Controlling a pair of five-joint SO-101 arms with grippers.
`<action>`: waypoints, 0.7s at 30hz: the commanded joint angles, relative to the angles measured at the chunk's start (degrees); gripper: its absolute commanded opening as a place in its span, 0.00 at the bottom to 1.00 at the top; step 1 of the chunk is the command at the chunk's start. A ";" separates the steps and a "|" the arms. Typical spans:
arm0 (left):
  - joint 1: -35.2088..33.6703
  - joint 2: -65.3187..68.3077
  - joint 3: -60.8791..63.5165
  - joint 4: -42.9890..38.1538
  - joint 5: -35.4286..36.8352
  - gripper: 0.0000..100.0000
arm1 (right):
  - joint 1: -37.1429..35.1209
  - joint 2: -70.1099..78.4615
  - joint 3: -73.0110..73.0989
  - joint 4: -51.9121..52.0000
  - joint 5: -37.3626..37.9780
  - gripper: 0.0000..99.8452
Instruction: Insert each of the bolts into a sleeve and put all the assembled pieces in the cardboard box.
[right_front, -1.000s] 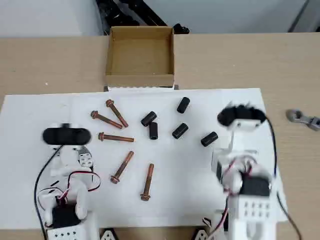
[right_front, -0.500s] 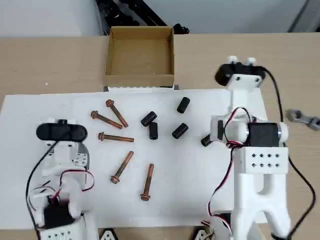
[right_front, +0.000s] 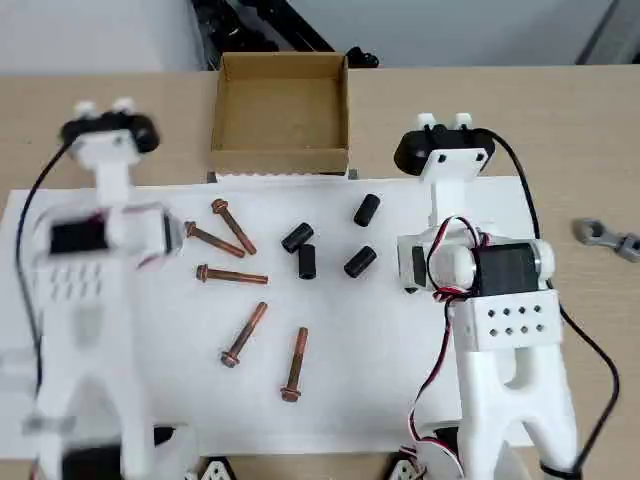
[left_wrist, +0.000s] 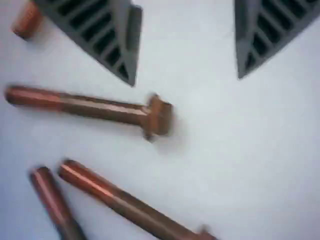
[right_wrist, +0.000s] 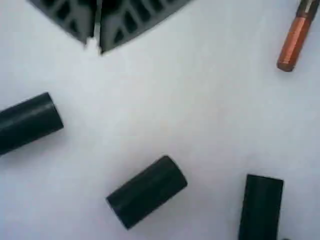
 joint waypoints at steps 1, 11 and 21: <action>3.52 12.48 -15.60 7.03 2.99 0.13 | -0.22 0.57 -2.29 0.66 0.79 0.00; 8.18 25.23 -30.90 9.23 10.99 0.13 | -0.22 12.09 -5.89 1.54 2.73 0.00; 8.26 36.57 -34.33 4.92 24.62 0.13 | -0.31 18.77 -13.98 1.63 2.81 0.00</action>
